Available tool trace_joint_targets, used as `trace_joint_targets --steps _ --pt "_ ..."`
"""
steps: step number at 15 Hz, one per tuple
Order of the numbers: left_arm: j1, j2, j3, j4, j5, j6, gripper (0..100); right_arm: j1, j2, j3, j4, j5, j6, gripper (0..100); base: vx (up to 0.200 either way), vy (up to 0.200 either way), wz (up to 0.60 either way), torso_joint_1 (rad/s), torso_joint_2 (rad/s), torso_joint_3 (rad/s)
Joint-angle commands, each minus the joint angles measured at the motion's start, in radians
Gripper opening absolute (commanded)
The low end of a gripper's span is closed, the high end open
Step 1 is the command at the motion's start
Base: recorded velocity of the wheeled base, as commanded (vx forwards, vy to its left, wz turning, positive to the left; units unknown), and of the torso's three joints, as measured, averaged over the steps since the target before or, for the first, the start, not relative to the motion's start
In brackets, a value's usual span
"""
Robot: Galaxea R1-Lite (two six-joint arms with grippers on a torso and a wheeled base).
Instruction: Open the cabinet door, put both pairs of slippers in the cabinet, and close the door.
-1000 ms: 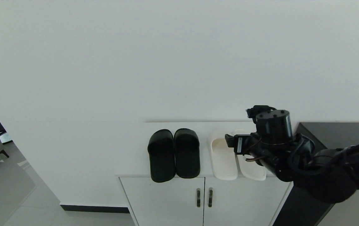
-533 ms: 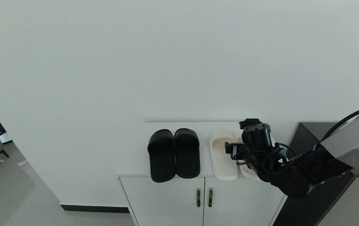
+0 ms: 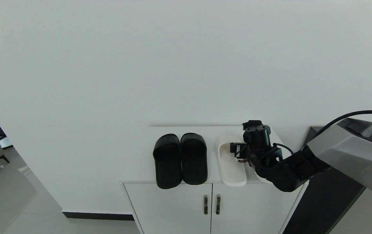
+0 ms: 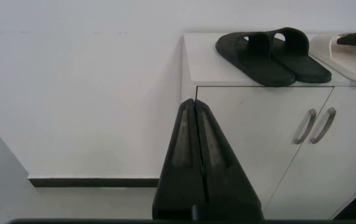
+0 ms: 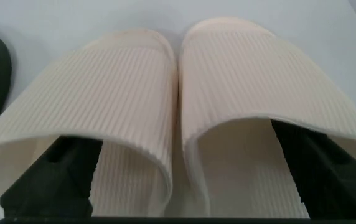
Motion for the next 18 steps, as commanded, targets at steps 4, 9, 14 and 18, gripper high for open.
trace_joint_targets --steps 4,9,14,18 --pt "0.000 0.001 0.000 0.000 0.000 0.000 0 0.000 0.016 -0.038 -0.001 -0.001 -0.006 0 0.000 0.000 0.00 0.000 0.00 0.000" --pt "0.000 0.001 0.000 0.000 0.000 0.000 0 0.045 -0.148 0.022 0.004 0.014 -0.014 0 0.000 0.000 0.00 0.000 0.00 0.000" --pt "0.000 0.001 0.000 0.000 0.000 0.000 0 0.183 -0.481 0.290 0.004 0.217 -0.012 0 0.000 0.000 0.00 0.000 0.00 0.000" --pt "0.000 0.001 0.000 0.000 0.000 0.000 0 0.269 -0.662 0.510 0.003 0.349 -0.003 0 0.000 0.000 0.00 0.000 0.00 0.000"
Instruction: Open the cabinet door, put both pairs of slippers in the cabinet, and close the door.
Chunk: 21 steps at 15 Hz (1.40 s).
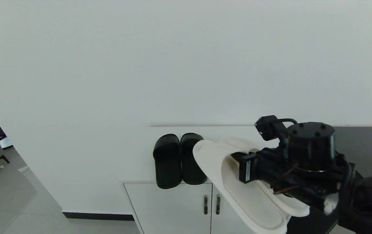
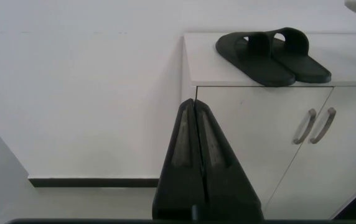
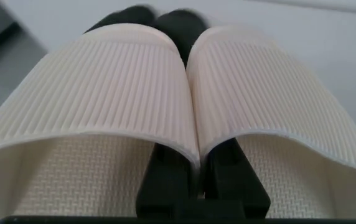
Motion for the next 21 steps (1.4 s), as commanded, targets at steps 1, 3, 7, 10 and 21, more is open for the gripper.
trace_joint_targets --steps 1,3,7,10,21 --pt "0.000 0.001 0.000 0.000 -0.001 0.000 0 0.038 -0.170 0.133 -0.002 0.115 0.032 0 0.000 0.000 0.00 0.000 0.00 0.000" --pt "0.000 0.001 0.000 0.000 -0.006 0.000 0 0.038 -0.239 0.202 -0.001 0.273 0.066 0 0.000 0.000 0.00 0.000 0.00 0.000" --pt "0.000 0.001 0.000 0.000 -0.006 0.000 0 0.041 -0.239 0.219 -0.002 0.283 0.065 0 0.000 0.000 0.00 0.000 0.00 0.000" --pt "0.000 0.001 0.000 0.000 -0.006 0.000 0 0.041 -0.244 0.220 -0.004 0.284 0.071 0 -0.200 0.000 0.00 0.007 0.01 0.002" --pt "0.000 0.001 0.000 0.000 -0.007 0.000 0 0.050 -0.271 0.295 -0.065 0.332 0.068 0 -0.109 -0.018 0.00 0.002 0.00 0.001"
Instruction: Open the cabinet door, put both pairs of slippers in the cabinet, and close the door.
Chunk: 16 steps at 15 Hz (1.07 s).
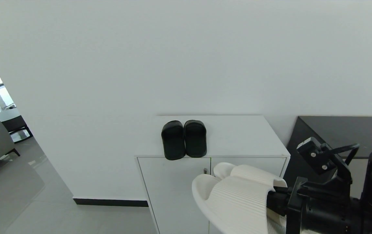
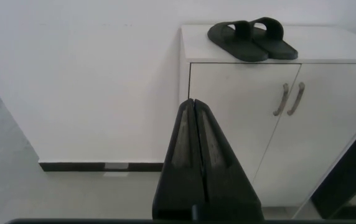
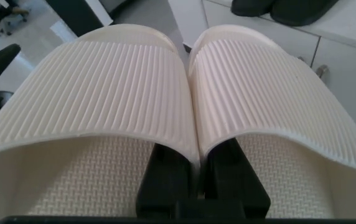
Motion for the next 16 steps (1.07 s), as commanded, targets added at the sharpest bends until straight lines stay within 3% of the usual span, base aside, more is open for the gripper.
trace_joint_targets --steps 1,10,16 --pt "0.000 0.001 0.000 0.000 0.000 -0.001 0 0.002 0.004 0.013 -0.012 0.003 -0.001 0 0.000 -0.200 0.00 0.012 0.01 -0.002" --pt "0.000 0.001 0.000 0.000 0.000 -0.001 0 0.002 -0.002 0.027 -0.015 0.004 -0.004 0 0.000 -0.200 0.00 0.002 0.00 0.002" --pt "0.000 0.001 0.000 0.000 0.000 -0.002 0 0.002 0.004 0.031 -0.014 0.006 -0.004 0 0.000 0.000 0.00 0.000 0.00 0.000"
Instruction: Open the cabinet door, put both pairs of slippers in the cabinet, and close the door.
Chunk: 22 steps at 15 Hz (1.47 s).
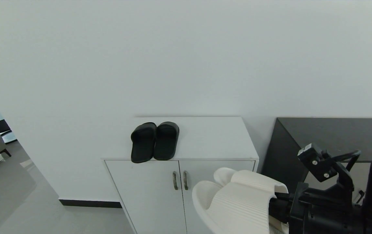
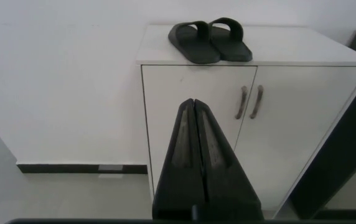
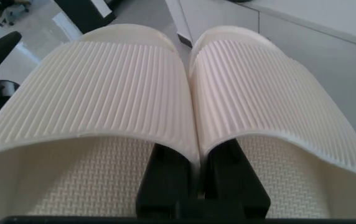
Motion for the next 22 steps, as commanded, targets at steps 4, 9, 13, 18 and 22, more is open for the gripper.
trace_joint_targets --steps 4,9,13,18,22 --pt "0.000 0.001 0.000 0.000 0.000 0.001 0 0.000 0.006 0.008 -0.001 0.001 0.000 0 0.000 0.000 0.00 -0.044 0.09 0.051" --pt "0.000 0.001 0.000 0.000 -0.002 0.003 100 0.000 0.008 0.010 -0.001 0.000 0.000 0 0.000 0.000 0.00 -0.175 0.37 0.189" --pt "0.000 0.001 0.000 0.000 -0.002 0.003 100 0.000 0.014 0.016 -0.001 0.001 0.000 0 0.000 0.000 0.00 -0.199 0.43 0.226" --pt "0.000 0.001 0.000 0.000 -0.002 0.003 100 0.000 0.016 0.016 -0.003 0.001 -0.002 0 0.000 0.000 0.00 -0.250 0.55 0.294" --pt "0.000 0.001 0.000 0.000 -0.002 0.004 100 0.000 0.014 0.016 -0.007 0.001 -0.002 0 0.000 0.000 0.00 -0.241 0.53 0.293"
